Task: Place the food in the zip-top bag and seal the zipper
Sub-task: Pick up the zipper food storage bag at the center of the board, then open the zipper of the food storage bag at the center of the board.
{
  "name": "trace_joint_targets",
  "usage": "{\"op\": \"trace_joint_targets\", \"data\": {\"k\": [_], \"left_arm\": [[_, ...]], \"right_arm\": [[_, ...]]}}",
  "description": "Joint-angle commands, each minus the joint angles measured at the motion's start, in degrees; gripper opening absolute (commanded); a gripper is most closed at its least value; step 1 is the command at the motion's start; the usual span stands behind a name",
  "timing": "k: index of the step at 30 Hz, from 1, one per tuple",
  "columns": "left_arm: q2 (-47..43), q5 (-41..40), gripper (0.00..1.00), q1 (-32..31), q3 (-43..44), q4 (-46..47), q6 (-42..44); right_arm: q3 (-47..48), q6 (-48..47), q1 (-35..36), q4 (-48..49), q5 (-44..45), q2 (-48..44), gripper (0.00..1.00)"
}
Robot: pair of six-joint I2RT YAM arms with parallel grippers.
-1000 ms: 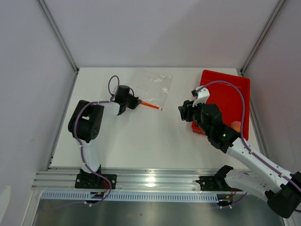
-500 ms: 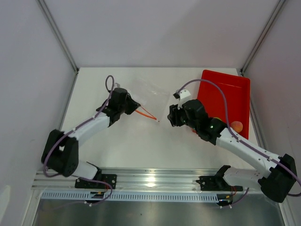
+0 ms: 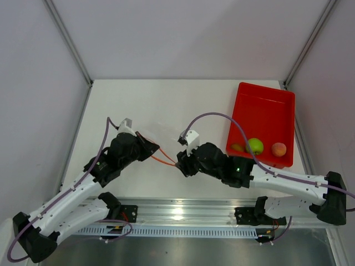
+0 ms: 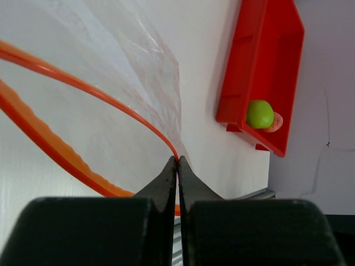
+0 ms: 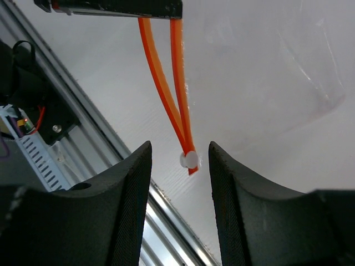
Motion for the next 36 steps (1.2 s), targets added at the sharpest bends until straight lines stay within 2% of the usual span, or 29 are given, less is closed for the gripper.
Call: {"op": "trace_joint_targets", "data": {"k": [1,6,10,22,31,34,35,36], "left_arm": [[-2.9,-2.6,0.01,-3.1,-1.1,-5.0,-1.8],[-4.4,-1.8,0.01,-5.2,-1.7,-6.0,-3.5],[-5.2,-1.2,0.00,-6.8,-1.6,-6.7,-4.0],[-8.5,0.1,0.01,-7.5,-1.1,-8.0,-4.7],[-8.6,3.7,0.01,-7.5,-1.6,-6.3,-5.7],[-9.0,4.5,0.01,-7.7,-2.1,-6.2,-5.9],[-9.2,4.5,0.00,-7.6,-2.3,-6.2,-5.7],[-9.8,4.3,0.01,-7.6,-2.4,-6.3,-5.1]], "right_arm": [[2.2,3.0,3.6,2.9,4.0,0.2,0.48],[2.6,3.6,6.9,4.4,8.3,3.2,0.50],[3.1,2.8,7.2,6.0,7.7,5.4,0.50],[5.1,2.6,7.7,10.4,8.4,13.0,0.52],[6.5,1.5,9.7,13.1,14.6,18.4,0.54],[8.2,1.1,10.4,12.1,19.7,20.9,0.48],[8.3,0.8,10.5,12.2,20.6,21.3,0.27],[8.3,0.5,10.6,12.7,21.6,21.6,0.12]]}}
